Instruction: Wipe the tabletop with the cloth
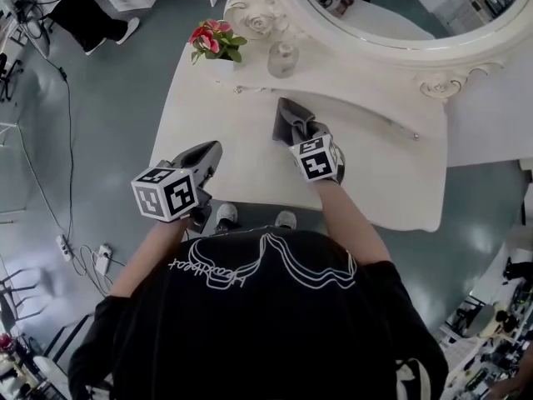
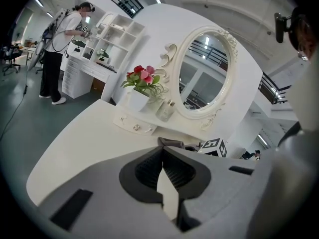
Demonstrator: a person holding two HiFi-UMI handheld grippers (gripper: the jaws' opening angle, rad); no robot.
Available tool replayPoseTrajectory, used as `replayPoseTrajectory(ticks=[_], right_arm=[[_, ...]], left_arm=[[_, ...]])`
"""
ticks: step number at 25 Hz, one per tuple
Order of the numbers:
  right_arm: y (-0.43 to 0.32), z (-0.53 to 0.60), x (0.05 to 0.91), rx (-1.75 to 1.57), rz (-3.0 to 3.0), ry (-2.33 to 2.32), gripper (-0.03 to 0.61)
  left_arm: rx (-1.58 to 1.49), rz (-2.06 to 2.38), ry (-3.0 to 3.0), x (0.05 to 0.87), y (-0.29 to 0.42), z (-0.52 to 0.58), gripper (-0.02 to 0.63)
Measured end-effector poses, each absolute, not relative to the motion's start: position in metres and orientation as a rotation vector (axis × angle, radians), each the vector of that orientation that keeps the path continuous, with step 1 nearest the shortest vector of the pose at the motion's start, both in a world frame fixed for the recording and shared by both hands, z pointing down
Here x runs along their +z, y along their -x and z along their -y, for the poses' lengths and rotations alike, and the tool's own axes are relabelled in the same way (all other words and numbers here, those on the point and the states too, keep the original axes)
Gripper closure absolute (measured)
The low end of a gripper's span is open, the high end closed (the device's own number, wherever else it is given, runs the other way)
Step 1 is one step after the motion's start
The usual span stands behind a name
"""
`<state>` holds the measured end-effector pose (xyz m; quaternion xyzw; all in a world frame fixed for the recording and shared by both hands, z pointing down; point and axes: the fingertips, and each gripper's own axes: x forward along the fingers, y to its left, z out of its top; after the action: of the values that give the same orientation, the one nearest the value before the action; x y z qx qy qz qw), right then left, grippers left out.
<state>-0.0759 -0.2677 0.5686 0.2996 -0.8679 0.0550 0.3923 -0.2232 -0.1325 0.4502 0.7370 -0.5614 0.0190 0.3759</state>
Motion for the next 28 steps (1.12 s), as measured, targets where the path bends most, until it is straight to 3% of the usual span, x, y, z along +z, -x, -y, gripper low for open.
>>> replayPoseTrajectory(ticks=[28], right_arm=[[-0.059,0.284,0.568,0.201,2.162,-0.889,0.531]], left_arm=[[0.095,1.35,-1.972,0.446,0.108,0.155,0.609]])
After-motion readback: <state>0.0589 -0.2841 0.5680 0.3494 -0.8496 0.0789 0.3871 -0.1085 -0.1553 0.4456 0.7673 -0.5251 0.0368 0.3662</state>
